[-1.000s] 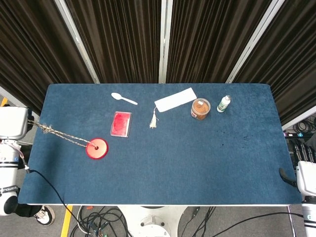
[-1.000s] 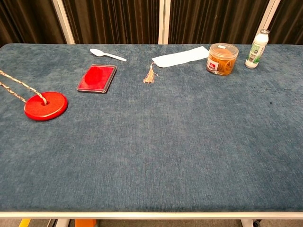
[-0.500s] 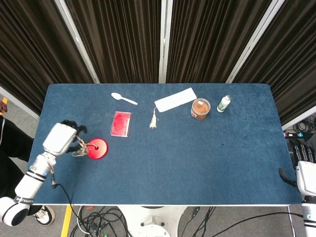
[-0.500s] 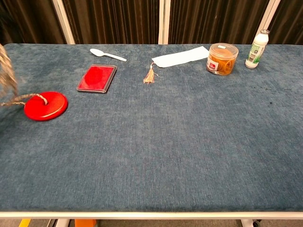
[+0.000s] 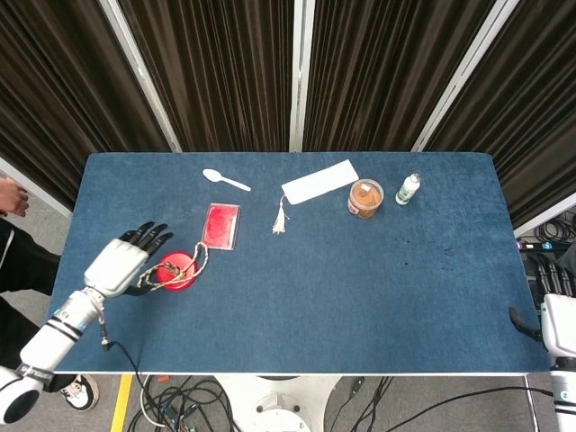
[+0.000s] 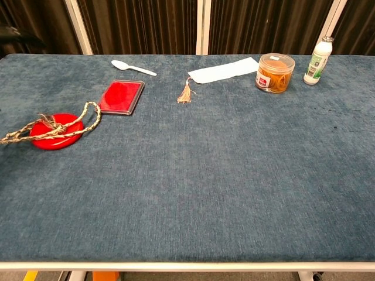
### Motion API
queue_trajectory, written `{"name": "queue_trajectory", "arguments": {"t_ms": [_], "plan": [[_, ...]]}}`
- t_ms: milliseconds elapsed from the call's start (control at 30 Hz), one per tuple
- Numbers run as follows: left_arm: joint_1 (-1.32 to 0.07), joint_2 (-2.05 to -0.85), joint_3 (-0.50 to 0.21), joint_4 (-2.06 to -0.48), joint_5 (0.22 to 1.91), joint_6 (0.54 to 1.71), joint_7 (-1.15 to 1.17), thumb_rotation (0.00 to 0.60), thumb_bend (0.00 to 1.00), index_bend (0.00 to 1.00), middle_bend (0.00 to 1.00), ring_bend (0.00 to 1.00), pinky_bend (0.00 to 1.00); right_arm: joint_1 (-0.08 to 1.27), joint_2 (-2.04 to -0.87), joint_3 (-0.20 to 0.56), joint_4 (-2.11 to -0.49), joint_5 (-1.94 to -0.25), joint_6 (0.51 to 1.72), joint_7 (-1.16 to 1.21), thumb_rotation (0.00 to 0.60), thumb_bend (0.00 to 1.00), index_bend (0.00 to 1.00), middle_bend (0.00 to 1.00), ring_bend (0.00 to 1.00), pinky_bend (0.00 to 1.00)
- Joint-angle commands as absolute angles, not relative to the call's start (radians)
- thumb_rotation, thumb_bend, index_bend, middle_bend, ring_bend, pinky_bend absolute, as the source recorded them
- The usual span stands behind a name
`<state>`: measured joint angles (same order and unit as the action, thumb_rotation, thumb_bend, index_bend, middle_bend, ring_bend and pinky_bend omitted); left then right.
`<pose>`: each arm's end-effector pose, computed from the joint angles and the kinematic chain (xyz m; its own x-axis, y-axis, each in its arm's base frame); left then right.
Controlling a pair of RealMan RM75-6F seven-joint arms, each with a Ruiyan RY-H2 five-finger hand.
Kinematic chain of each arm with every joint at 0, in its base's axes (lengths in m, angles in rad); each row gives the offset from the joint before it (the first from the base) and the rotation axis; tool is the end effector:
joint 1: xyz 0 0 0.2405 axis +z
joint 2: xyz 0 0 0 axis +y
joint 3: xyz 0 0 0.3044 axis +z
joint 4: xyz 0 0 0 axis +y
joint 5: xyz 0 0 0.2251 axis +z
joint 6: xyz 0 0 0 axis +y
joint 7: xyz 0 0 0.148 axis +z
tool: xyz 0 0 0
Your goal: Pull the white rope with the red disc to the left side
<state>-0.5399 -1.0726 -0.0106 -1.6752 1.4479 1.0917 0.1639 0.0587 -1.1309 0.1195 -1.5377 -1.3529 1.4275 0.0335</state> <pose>-0.2695 0.3171 0.1225 0.6118 0.1720 0.7721 0.7595 -0.4007 -0.5125 -0.3970 -0.1948 0.1824 0.3978 0.0103 0.9174 -0.9054 0.1662 0.3907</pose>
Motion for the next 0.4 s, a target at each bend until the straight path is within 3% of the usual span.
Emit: {"name": "queue_trajectory", "arguments": {"t_ms": [33, 200, 400], "plan": [[-0.429, -1.055, 0.006, -1.678, 1.445, 1.244, 0.149, 0.6, 0.15, 0.07, 0.03, 0.01, 0.23, 0.058, -1.129, 0.119, -1.539, -1.357, 1.431, 0.034, 0.6, 0.23, 0.0, 0.01, 0.0, 0.0], [-0.262, -1.106, 0.038, -1.599, 1.47, 1.478, 0.145, 0.6, 0.14, 0.08, 0.07, 0.01, 0.23, 0.056, -1.125, 0.114, -1.553, -1.376, 1.442, 0.031, 0.6, 0.23, 0.0, 0.01, 0.0, 0.0], [-0.163, -1.124, 0.078, -1.556, 1.493, 1.558, 0.114, 0.6, 0.14, 0.08, 0.09, 0.01, 0.23, 0.057, -1.129, 0.104, -1.569, -1.402, 1.45, 0.022, 0.6, 0.23, 0.0, 0.01, 0.0, 0.0]]}}
